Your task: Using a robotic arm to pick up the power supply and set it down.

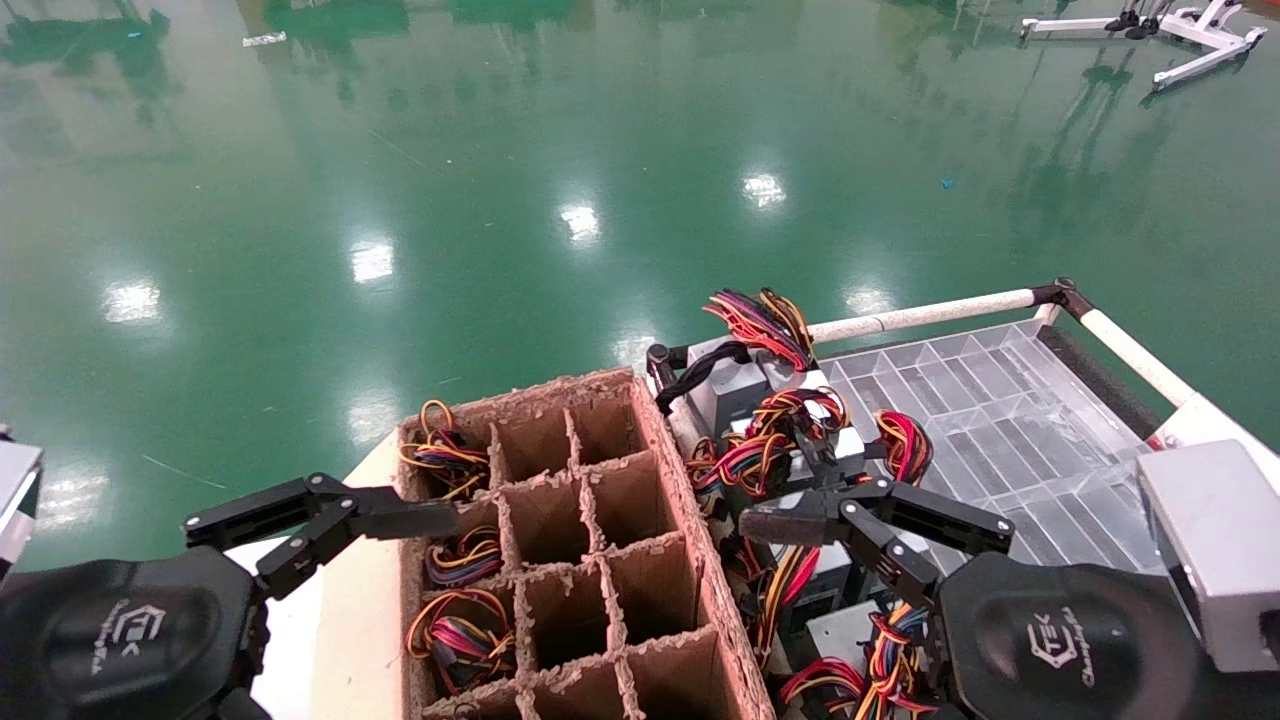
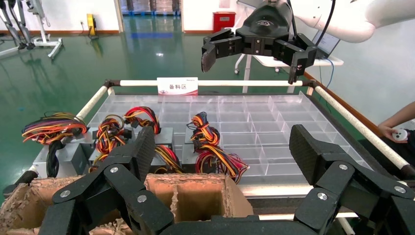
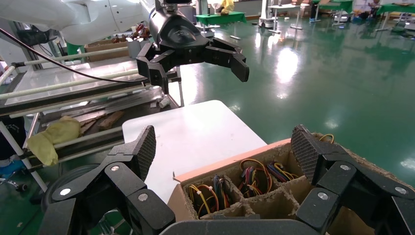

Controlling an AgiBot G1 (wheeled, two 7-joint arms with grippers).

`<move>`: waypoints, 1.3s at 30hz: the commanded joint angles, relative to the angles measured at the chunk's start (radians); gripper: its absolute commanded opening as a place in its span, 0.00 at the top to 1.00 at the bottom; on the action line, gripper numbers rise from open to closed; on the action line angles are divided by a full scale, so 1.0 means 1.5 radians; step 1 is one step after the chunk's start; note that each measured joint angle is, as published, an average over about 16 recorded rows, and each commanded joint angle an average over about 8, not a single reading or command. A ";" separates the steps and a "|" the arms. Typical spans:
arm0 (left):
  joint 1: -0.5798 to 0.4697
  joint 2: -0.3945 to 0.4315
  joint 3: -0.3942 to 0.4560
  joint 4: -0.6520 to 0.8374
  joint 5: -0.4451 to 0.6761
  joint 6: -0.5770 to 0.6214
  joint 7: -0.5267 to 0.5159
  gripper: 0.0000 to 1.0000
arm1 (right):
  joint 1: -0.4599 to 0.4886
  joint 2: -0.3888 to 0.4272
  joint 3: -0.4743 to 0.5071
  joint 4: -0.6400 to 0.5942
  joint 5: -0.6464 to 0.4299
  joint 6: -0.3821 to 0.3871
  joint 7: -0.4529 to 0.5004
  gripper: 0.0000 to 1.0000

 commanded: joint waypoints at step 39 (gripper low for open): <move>0.000 0.000 0.000 0.000 0.000 0.000 0.000 1.00 | 0.019 -0.038 -0.043 -0.005 -0.079 0.012 -0.006 0.00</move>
